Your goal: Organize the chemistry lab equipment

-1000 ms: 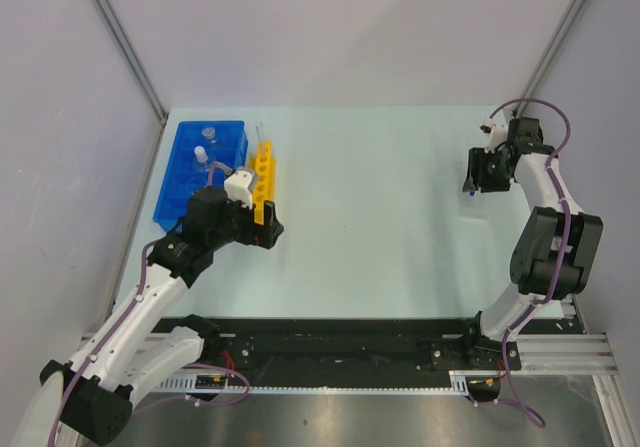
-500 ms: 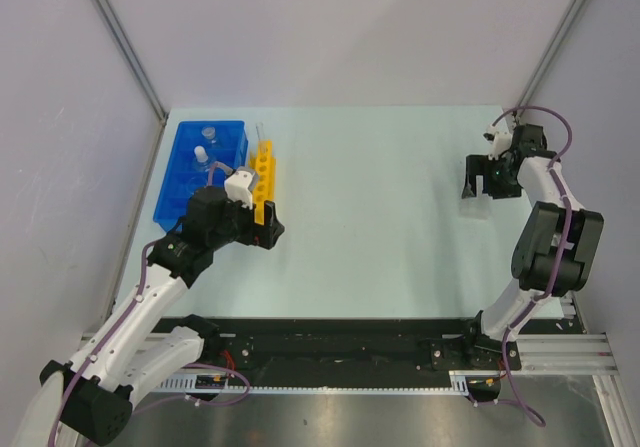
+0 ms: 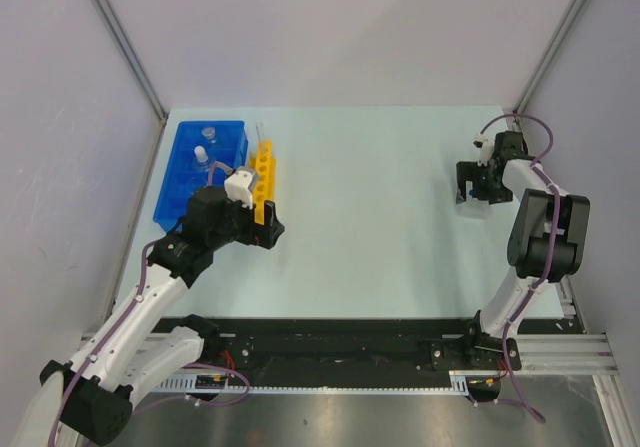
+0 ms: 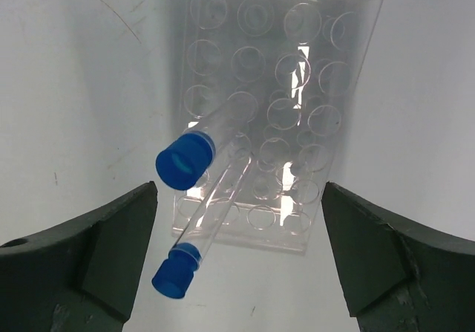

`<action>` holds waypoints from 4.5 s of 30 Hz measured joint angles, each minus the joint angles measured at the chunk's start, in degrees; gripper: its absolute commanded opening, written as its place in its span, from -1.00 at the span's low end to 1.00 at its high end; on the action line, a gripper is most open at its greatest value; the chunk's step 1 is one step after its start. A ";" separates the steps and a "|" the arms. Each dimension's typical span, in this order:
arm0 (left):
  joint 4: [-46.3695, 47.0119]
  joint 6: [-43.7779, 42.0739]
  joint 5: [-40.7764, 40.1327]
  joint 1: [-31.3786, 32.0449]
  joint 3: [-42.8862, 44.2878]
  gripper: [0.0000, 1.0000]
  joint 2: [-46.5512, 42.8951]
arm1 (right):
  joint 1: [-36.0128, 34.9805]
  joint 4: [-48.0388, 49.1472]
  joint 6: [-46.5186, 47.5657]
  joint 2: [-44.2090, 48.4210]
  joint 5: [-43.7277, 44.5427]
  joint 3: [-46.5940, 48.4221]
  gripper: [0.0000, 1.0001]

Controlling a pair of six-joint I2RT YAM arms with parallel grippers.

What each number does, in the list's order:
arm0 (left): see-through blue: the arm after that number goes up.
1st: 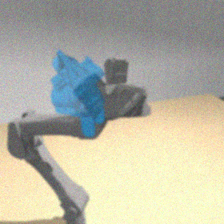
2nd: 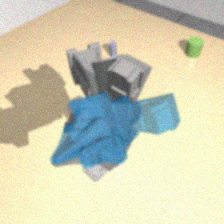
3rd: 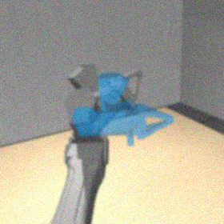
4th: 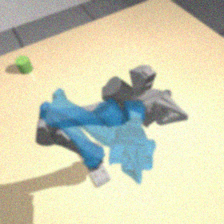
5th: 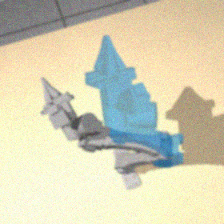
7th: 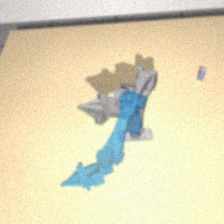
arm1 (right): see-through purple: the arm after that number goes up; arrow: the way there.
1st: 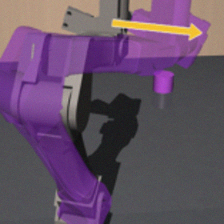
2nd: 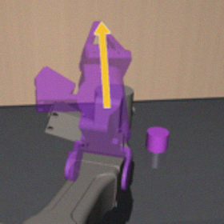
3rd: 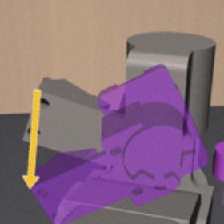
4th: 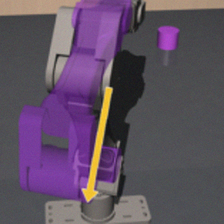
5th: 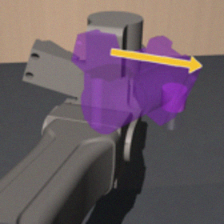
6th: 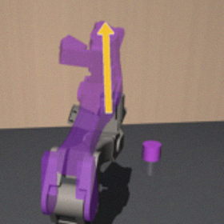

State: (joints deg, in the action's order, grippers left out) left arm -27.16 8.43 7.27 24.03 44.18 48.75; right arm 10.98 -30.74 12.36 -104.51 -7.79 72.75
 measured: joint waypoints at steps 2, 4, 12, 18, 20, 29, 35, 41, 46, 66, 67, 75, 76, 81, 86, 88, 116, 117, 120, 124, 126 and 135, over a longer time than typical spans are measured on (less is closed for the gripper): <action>0.00 -0.02 0.00 0.00 0.00 0.99 0.00 | -0.55 0.50 -0.33 -0.57 1.05 -0.04 0.88; 0.00 -0.02 0.00 0.00 0.00 1.00 0.00 | -0.94 0.96 -0.48 -0.81 1.79 -0.28 0.83; 0.00 -0.04 0.02 0.00 0.00 1.00 0.00 | -3.04 2.23 -1.36 -0.81 4.11 -0.98 0.62; 0.00 -0.07 0.02 0.00 -0.07 1.00 0.00 | -6.47 2.36 -1.81 -0.81 4.46 -1.01 0.55; 0.00 -0.07 0.04 0.00 -0.07 0.99 0.00 | -8.41 2.34 -2.10 -0.81 4.33 -1.01 0.55; 0.00 -0.07 0.02 0.00 -0.26 0.99 0.00 | -19.15 2.19 -3.82 -0.57 3.78 -1.29 0.64; 0.07 0.11 0.76 0.00 -0.26 0.99 0.79 | -25.81 1.86 -4.44 -0.22 0.94 -1.55 0.85; 2.95 2.60 4.37 0.00 -1.20 0.99 0.98 | -30.88 0.98 -4.59 -0.13 -2.99 -1.81 0.99; 6.05 8.39 7.21 0.37 -3.58 1.00 1.99 | -32.28 -0.90 -3.06 1.84 -6.80 -2.29 0.99; 3.37 25.81 -16.48 27.36 16.02 0.99 31.69 | -8.24 -4.85 10.60 28.24 -30.75 -11.19 0.99; 1.18 26.58 -18.91 28.98 20.17 1.00 35.80 | -6.80 -4.46 10.29 28.96 -31.78 -11.78 0.99; -12.39 30.27 -26.84 35.54 53.29 0.99 66.93 | 0.46 -2.91 8.63 29.07 -34.47 -13.42 0.99; -13.29 30.49 -26.84 35.85 54.66 0.99 68.83 | 0.98 -2.80 8.52 29.07 -34.67 -13.46 0.99; -15.52 30.84 -26.56 36.57 55.69 1.00 72.35 | 3.04 -2.64 8.13 29.05 -35.43 -13.51 1.00; -13.64 30.84 -25.97 36.13 56.48 1.00 72.50 | 3.78 -2.38 7.82 28.92 -35.65 -13.51 0.99; -11.82 31.17 -25.62 35.74 56.54 1.00 72.61 | 3.87 -2.38 7.80 28.87 -35.65 -13.51 1.00; -6.82 34.51 -22.99 31.06 65.96 1.00 83.36 | 4.42 -2.36 7.80 27.80 -36.26 -13.51 0.99; -7.48 34.80 -23.45 31.04 67.23 0.99 84.26 | 4.46 -2.36 7.80 27.78 -36.28 -13.53 0.99; -9.77 35.63 -24.55 30.99 70.88 0.99 87.03 | 4.52 -2.36 7.80 27.78 -36.28 -13.53 0.99; -11.58 36.33 -26.03 30.95 72.94 0.89 88.91 | 4.52 -2.36 7.82 27.78 -36.28 -13.53 0.99; -12.28 36.68 -26.69 30.93 73.37 0.81 89.48 | 4.57 -2.36 7.82 27.78 -36.30 -13.53 0.99; -13.25 36.57 -29.11 30.88 73.81 0.09 89.66 | 4.72 -2.36 7.82 27.34 -36.39 -13.53 0.99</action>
State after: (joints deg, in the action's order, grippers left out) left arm -40.40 44.99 -21.85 54.92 117.99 138.41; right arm 15.70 -33.10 20.18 -77.17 -44.18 59.22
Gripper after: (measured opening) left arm 0.804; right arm 0.994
